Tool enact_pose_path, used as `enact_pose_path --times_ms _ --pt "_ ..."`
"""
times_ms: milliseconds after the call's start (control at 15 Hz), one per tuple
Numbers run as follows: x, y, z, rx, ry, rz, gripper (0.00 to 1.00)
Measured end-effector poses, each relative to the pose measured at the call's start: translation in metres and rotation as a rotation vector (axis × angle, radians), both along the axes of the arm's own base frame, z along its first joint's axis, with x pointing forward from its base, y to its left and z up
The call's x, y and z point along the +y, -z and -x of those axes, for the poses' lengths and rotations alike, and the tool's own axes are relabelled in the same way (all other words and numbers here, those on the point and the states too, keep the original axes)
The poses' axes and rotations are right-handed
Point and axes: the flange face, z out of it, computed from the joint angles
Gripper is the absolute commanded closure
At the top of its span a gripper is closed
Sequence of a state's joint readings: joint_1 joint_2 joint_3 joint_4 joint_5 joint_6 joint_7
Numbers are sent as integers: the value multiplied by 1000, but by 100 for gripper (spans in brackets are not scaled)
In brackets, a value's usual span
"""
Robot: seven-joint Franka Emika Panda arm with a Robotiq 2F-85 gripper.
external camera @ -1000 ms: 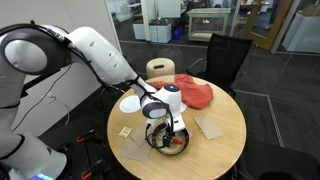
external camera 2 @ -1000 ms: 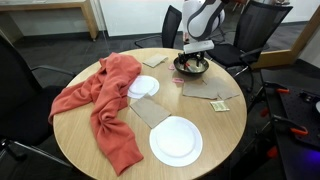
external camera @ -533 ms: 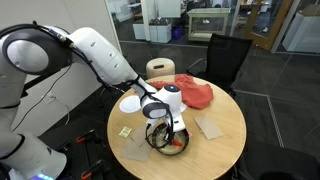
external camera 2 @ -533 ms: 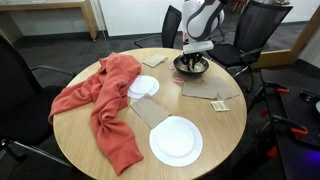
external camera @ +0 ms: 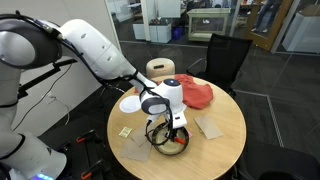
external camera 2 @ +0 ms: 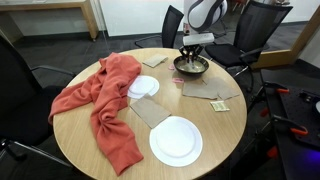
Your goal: Put the red marker in the bowl on the table
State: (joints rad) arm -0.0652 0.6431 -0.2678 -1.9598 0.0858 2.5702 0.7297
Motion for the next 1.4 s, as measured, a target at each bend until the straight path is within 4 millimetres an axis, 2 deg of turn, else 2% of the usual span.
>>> enact_pose_path --times_ms 267,600,933,1200,1400 --pt "12 -42 3 -47 -8 -8 94" --pt "54 -85 17 -81 -80 -22 94" --pt "122 -102 46 -67 -189 -28 94" --pt "190 -102 70 -48 -273 -37 94" --pt "240 -98 77 -44 -333 -54 94"
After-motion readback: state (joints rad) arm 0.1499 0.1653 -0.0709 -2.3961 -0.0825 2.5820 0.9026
